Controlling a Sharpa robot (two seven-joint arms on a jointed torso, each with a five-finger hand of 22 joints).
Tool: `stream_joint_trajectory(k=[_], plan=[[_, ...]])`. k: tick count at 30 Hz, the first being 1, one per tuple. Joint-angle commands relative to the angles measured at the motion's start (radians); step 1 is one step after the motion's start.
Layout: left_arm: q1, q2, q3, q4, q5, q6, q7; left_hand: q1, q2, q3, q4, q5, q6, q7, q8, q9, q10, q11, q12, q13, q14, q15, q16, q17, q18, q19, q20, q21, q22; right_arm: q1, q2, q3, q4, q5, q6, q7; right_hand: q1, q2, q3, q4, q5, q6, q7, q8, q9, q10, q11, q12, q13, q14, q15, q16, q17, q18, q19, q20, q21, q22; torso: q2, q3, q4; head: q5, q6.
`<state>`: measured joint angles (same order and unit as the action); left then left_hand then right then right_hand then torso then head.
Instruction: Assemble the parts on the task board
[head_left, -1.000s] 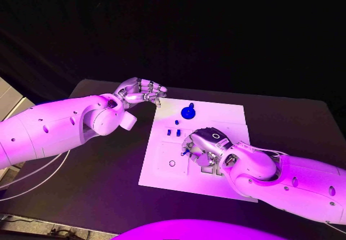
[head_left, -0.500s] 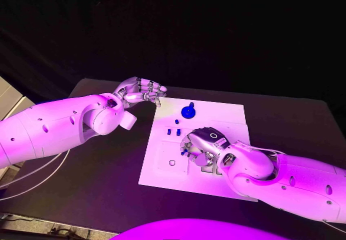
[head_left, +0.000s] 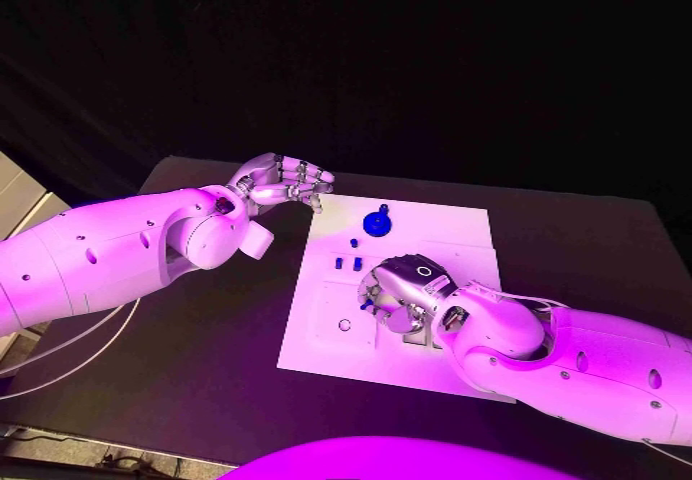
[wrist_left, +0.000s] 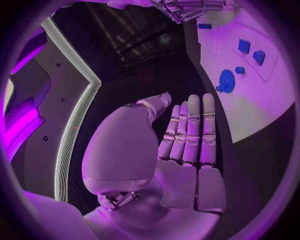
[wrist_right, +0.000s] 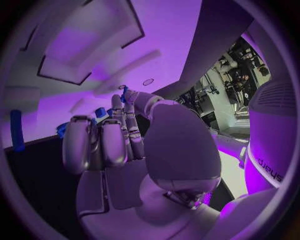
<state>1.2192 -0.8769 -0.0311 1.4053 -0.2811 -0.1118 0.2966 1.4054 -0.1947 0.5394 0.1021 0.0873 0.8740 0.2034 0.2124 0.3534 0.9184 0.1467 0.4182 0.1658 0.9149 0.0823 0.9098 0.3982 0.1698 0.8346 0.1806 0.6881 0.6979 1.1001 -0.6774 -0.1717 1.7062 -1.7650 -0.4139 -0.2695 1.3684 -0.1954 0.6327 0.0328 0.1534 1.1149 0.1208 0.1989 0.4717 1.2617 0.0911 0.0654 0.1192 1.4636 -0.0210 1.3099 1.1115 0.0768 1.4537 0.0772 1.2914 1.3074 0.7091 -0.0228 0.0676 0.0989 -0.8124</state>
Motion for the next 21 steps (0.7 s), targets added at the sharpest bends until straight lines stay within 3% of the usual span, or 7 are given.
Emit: stream_joint_trajectory(k=[1, 9, 21], plan=[[0.0, 0.001, 0.001, 0.003, 0.004, 0.003, 0.005, 0.006, 0.002, -0.005, 0.002, -0.004, -0.009, -0.001, -0.002, -0.001, -0.005, 0.0, -0.001, -0.002, 0.003, 0.001, -0.005, -0.002, 0.011, 0.004, 0.001, -0.004, -0.001, -0.002, 0.007, -0.001, -0.002, -0.024, 0.058, -0.025, 0.0, 0.005, -0.003, -0.005, 0.002, -0.004, 0.001, 0.005, 0.002, 0.049, -0.04, 0.003, 0.001, 0.03, -0.007, 0.005, -0.003, -0.013, 0.002, -0.002, -0.003, 0.073, 0.0, 0.0007, -0.0003, -0.001, 0.002], [0.0, 0.001, 0.001, 0.003, 0.004, 0.004, 0.004, 0.006, 0.002, -0.005, 0.002, -0.004, -0.009, -0.001, -0.002, -0.001, -0.005, 0.0, -0.001, -0.002, 0.003, 0.001, -0.005, -0.002, 0.011, 0.004, 0.001, -0.004, -0.001, -0.002, 0.014, -0.001, -0.002, -0.046, 0.084, -0.064, -0.005, 0.003, -0.005, -0.003, -0.001, -0.005, 0.001, 0.005, 0.003, 0.048, -0.039, 0.002, 0.002, 0.029, -0.007, 0.005, -0.004, -0.013, 0.001, -0.002, -0.005, 0.072, 0.0, 0.0005, 0.0006, -0.004, 0.002], [0.0, 0.001, 0.001, 0.002, 0.004, 0.004, 0.004, 0.006, 0.002, -0.006, 0.002, -0.004, -0.009, -0.001, -0.002, -0.001, -0.006, 0.0, 0.0, -0.002, 0.002, 0.001, -0.005, -0.002, 0.011, 0.004, 0.001, -0.005, -0.002, -0.002, 0.002, -0.001, 0.022, -0.052, -0.012, -0.055, -0.005, 0.004, -0.004, -0.003, 0.002, -0.005, -0.001, 0.006, 0.004, 0.048, -0.041, 0.002, 0.002, 0.03, -0.007, 0.008, 0.0, -0.013, 0.002, -0.002, -0.002, 0.074, 0.0, 0.0026, 0.0001, -0.003, 0.005]])
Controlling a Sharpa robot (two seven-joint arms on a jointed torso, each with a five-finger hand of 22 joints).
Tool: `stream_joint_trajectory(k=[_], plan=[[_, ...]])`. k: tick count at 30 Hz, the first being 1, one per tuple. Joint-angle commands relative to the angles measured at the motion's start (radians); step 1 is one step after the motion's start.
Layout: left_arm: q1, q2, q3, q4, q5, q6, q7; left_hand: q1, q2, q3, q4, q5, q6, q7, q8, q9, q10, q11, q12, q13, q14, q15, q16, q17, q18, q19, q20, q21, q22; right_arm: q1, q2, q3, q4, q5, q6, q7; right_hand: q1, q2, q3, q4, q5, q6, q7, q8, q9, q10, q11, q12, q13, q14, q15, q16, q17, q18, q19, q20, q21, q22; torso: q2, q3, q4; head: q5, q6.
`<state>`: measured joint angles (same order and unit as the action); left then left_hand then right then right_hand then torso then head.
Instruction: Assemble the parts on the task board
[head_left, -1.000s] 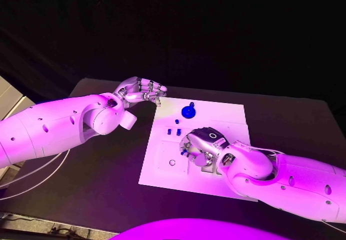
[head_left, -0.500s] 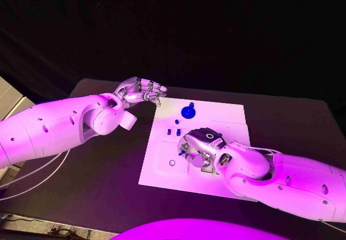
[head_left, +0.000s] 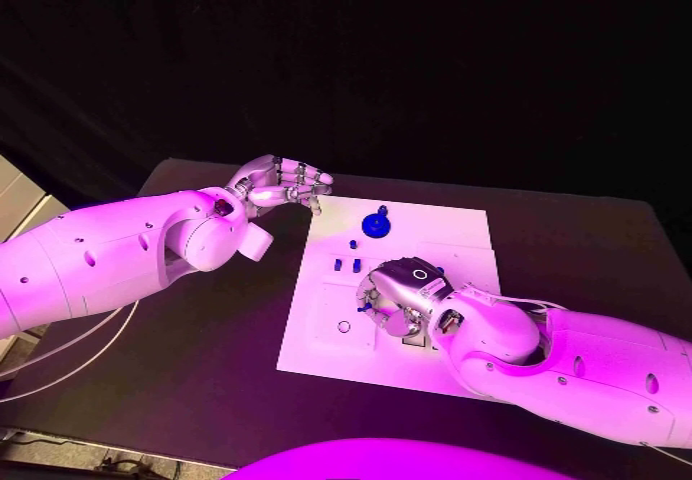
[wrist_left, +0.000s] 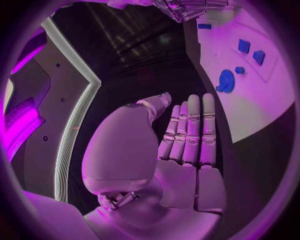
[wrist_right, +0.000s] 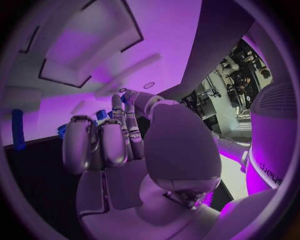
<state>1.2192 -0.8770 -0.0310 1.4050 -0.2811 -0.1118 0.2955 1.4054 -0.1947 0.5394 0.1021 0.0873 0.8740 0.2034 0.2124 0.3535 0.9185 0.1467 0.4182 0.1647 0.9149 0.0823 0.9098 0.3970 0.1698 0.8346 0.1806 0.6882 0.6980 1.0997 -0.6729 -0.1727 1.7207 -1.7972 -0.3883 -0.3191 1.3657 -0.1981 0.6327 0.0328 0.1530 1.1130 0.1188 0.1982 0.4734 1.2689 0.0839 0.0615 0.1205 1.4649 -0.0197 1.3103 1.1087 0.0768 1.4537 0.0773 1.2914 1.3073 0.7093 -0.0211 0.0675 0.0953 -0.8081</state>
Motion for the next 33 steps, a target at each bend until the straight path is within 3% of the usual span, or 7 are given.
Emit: stream_joint_trajectory(k=[1, 8, 13, 24, 33], plan=[[0.0, 0.001, 0.001, 0.002, 0.004, 0.004, 0.006, 0.006, 0.002, -0.006, 0.002, -0.004, -0.009, -0.001, -0.002, -0.001, -0.006, 0.0, 0.0, -0.001, 0.002, 0.001, -0.005, -0.001, 0.011, 0.004, 0.001, -0.005, -0.002, -0.002, -0.003, -0.001, 0.01, -0.02, -0.045, -0.005, -0.003, 0.007, -0.004, -0.003, 0.002, -0.004, 0.001, 0.007, 0.003, 0.041, -0.033, 0.006, 0.001, 0.028, -0.008, 0.008, 0.002, -0.013, 0.002, -0.002, -0.002, 0.074, 0.0, 0.0007, 0.0002, 0.001, 0.001], [0.0, 0.001, 0.001, 0.001, 0.004, 0.004, 0.006, 0.006, 0.002, -0.006, 0.002, -0.004, -0.009, -0.001, -0.002, -0.001, -0.006, 0.0, 0.0, -0.001, 0.002, 0.001, -0.005, -0.001, 0.011, 0.004, 0.001, -0.005, -0.002, -0.002, -0.014, 0.0, 0.026, -0.02, -0.067, -0.003, -0.001, 0.006, -0.003, -0.005, 0.005, -0.003, 0.001, 0.008, 0.003, 0.042, -0.034, 0.006, 0.001, 0.028, -0.009, 0.008, 0.002, -0.014, 0.003, -0.003, 0.0, 0.076, 0.0, -0.0006, 0.0003, 0.002, 0.001], [0.0, 0.001, 0.001, 0.001, 0.004, 0.003, 0.005, 0.006, 0.002, -0.006, 0.002, -0.004, -0.009, -0.001, -0.002, -0.001, -0.006, 0.0, 0.0, -0.001, 0.002, 0.001, -0.005, -0.001, 0.011, 0.004, 0.001, -0.005, -0.002, 0.004, -0.024, 0.0, 0.041, -0.024, -0.041, -0.009, -0.001, 0.006, -0.003, -0.005, 0.005, -0.003, 0.001, 0.008, 0.003, 0.042, -0.034, 0.006, 0.001, 0.028, -0.009, 0.008, 0.002, -0.014, 0.003, -0.003, 0.0, 0.076, 0.0, -0.0013, -0.0008, 0.001, 0.001], [0.0, 0.001, 0.001, 0.003, 0.003, 0.001, 0.006, 0.007, 0.003, -0.007, 0.002, -0.004, -0.009, -0.001, -0.002, -0.001, -0.008, 0.0, 0.001, -0.001, 0.002, 0.001, -0.006, -0.001, 0.011, 0.004, 0.002, -0.006, -0.002, 0.033, -0.011, 0.001, 0.06, -0.053, 0.165, -0.068, -0.005, 0.006, -0.004, -0.004, 0.008, -0.003, 0.001, 0.009, 0.005, 0.042, -0.033, 0.005, 0.002, 0.029, -0.009, 0.01, 0.004, -0.014, 0.004, -0.003, 0.002, 0.077, -0.001, -0.0028, 0.0011, 0.001, 0.002], [0.0, 0.001, 0.001, 0.005, 0.003, -0.001, 0.006, 0.007, 0.003, -0.007, 0.002, -0.004, -0.009, -0.001, -0.002, -0.001, -0.008, 0.0, 0.001, -0.001, 0.002, 0.001, -0.006, -0.001, 0.011, 0.004, 0.002, -0.006, -0.002, 0.075, 0.008, 0.001, 0.085, -0.074, 0.28, -0.128, -0.01, 0.005, -0.005, -0.001, 0.008, -0.005, 0.001, 0.009, 0.006, 0.041, -0.033, 0.004, 0.002, 0.028, -0.008, 0.01, 0.003, -0.014, 0.004, -0.002, 0.001, 0.077, -0.002, -0.0043, 0.0008, 0.008, 0.002]])
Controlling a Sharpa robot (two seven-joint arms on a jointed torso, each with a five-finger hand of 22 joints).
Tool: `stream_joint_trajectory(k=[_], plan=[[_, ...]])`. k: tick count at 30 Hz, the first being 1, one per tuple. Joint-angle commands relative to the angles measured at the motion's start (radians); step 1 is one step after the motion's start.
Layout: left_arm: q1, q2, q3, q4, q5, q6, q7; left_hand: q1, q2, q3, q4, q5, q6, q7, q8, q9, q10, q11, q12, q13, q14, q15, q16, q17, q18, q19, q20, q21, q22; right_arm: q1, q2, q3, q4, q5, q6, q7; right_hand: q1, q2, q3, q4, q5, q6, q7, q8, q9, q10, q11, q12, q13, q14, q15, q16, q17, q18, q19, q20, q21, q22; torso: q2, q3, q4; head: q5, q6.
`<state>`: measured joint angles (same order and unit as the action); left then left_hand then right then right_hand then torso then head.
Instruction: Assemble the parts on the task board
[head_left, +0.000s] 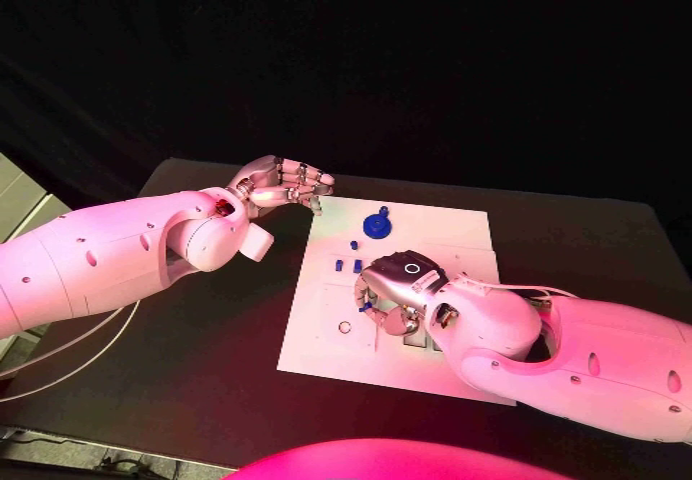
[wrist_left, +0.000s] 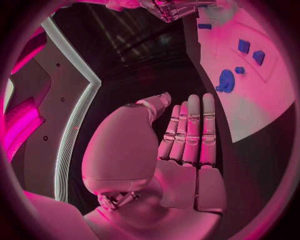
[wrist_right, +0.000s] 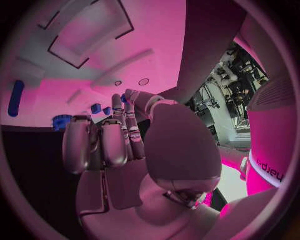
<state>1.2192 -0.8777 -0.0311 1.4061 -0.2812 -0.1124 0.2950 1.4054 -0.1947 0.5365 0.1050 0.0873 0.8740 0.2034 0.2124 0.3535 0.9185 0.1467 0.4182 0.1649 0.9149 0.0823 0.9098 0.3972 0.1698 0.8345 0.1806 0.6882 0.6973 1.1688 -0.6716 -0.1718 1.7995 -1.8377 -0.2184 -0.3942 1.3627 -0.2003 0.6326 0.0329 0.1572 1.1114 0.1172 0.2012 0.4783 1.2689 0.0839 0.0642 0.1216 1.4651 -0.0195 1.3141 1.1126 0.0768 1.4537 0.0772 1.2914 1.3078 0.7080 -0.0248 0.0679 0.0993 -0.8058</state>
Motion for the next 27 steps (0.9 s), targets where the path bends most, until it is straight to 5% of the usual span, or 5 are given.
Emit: stream_joint_trajectory(k=[1, 12, 27], plan=[[0.0, 0.002, 0.001, 0.004, 0.003, 0.0, 0.007, 0.007, 0.003, -0.004, -0.001, -0.004, -0.009, -0.001, -0.002, -0.001, -0.008, 0.0, 0.001, -0.001, 0.002, 0.001, -0.006, -0.001, 0.011, 0.004, 0.002, -0.006, -0.002, 0.009, 0.011, 0.0, 0.006, -0.034, 0.119, -0.059, -0.007, 0.008, -0.005, -0.001, 0.004, -0.004, 0.003, 0.006, 0.001, 0.041, -0.032, 0.001, 0.001, 0.028, -0.008, 0.006, -0.001, -0.014, 0.004, -0.002, 0.001, 0.077, 0.0, 0.0, 0.0004, 0.004, -0.001], [0.0, 0.001, 0.001, 0.005, 0.002, -0.002, 0.007, 0.008, 0.002, -0.005, 0.0, -0.004, -0.009, 0.0, -0.002, -0.001, -0.009, 0.0, 0.001, -0.002, 0.002, 0.001, -0.006, -0.002, 0.011, 0.004, 0.002, -0.007, -0.002, 0.019, 0.027, 0.0, 0.019, -0.067, 0.065, -0.111, -0.009, 0.008, -0.005, 0.001, 0.004, -0.005, 0.003, 0.006, 0.002, 0.039, -0.033, 0.001, 0.001, 0.028, -0.008, 0.007, 0.0, -0.016, 0.007, -0.002, 0.008, 0.082, 0.001, 0.0021, 0.0006, 0.011, 0.002], [0.001, 0.001, 0.001, 0.006, 0.001, -0.002, 0.006, 0.008, 0.002, -0.006, 0.0, -0.004, -0.009, 0.0, -0.002, -0.002, -0.01, 0.001, 0.002, -0.002, 0.002, 0.002, -0.007, -0.002, 0.011, 0.005, 0.002, -0.008, -0.002, 0.019, 0.042, -0.002, 0.002, -0.062, 0.14, -0.124, -0.01, 0.008, -0.005, 0.001, 0.004, -0.006, 0.002, 0.006, 0.003, 0.039, -0.033, 0.001, 0.001, 0.027, -0.008, 0.007, -0.001, -0.016, 0.006, -0.002, 0.006, 0.081, 0.001, 0.0028, 0.0, 0.019, -0.004]])
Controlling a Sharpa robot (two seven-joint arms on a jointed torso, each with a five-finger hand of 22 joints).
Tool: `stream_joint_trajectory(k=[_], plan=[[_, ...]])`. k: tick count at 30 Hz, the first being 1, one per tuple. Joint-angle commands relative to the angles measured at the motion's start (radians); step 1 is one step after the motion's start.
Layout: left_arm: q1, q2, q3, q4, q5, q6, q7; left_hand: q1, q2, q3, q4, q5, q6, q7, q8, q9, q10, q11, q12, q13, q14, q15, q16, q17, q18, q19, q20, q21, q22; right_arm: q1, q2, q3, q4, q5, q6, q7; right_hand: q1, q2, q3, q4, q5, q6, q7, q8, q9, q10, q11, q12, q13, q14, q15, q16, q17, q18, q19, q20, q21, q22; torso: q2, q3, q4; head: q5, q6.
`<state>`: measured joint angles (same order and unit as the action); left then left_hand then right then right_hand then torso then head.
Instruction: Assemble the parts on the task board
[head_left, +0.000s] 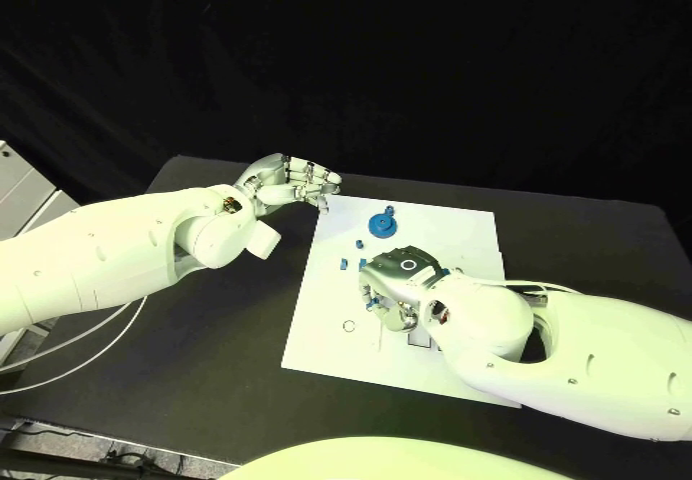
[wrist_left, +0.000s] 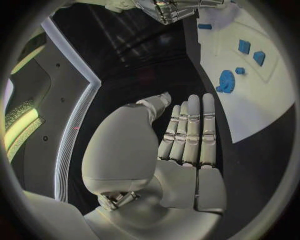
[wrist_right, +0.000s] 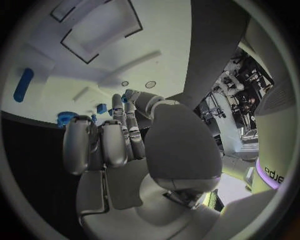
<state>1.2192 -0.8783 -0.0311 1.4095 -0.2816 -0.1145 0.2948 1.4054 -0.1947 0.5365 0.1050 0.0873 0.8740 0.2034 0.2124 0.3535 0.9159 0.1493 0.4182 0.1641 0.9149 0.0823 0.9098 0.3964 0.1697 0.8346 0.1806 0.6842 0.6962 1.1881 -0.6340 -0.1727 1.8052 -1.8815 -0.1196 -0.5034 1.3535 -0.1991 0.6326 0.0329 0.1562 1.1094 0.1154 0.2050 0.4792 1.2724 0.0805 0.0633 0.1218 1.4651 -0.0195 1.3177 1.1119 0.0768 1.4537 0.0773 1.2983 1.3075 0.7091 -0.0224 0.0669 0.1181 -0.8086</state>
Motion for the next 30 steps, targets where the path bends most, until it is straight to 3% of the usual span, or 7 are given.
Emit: stream_joint_trajectory(k=[1, 30], plan=[[0.0, 0.001, 0.001, 0.003, 0.001, 0.0, 0.006, 0.008, 0.002, -0.006, 0.0, -0.004, -0.009, 0.0, -0.002, -0.002, -0.008, -0.002, 0.002, -0.001, 0.002, 0.002, -0.007, -0.001, 0.011, 0.005, 0.002, -0.004, -0.001, 0.0, 0.006, -0.001, -0.005, -0.017, 0.043, -0.014, -0.001, 0.007, -0.005, 0.001, 0.005, -0.004, 0.004, 0.003, 0.002, 0.036, -0.029, 0.002, 0.001, 0.027, -0.008, 0.003, 0.0, -0.016, 0.006, -0.002, -0.001, 0.081, 0.0, 0.0001, 0.0009, 0.0, -0.002], [0.0, 0.001, 0.001, 0.003, 0.0, 0.001, 0.004, 0.008, 0.002, -0.006, 0.0, -0.004, -0.009, 0.0, -0.002, -0.002, -0.008, -0.002, 0.002, -0.001, 0.002, 0.002, -0.007, -0.001, 0.011, 0.005, 0.002, -0.004, -0.001, -0.009, 0.026, -0.007, -0.04, -0.008, 0.051, -0.011, -0.002, 0.008, -0.005, 0.002, 0.006, -0.005, 0.004, 0.003, 0.003, 0.036, -0.03, 0.002, 0.001, 0.027, -0.008, 0.004, 0.0, -0.015, 0.006, -0.002, -0.002, 0.081, 0.001, 0.0007, 0.0014, 0.005, -0.01]])
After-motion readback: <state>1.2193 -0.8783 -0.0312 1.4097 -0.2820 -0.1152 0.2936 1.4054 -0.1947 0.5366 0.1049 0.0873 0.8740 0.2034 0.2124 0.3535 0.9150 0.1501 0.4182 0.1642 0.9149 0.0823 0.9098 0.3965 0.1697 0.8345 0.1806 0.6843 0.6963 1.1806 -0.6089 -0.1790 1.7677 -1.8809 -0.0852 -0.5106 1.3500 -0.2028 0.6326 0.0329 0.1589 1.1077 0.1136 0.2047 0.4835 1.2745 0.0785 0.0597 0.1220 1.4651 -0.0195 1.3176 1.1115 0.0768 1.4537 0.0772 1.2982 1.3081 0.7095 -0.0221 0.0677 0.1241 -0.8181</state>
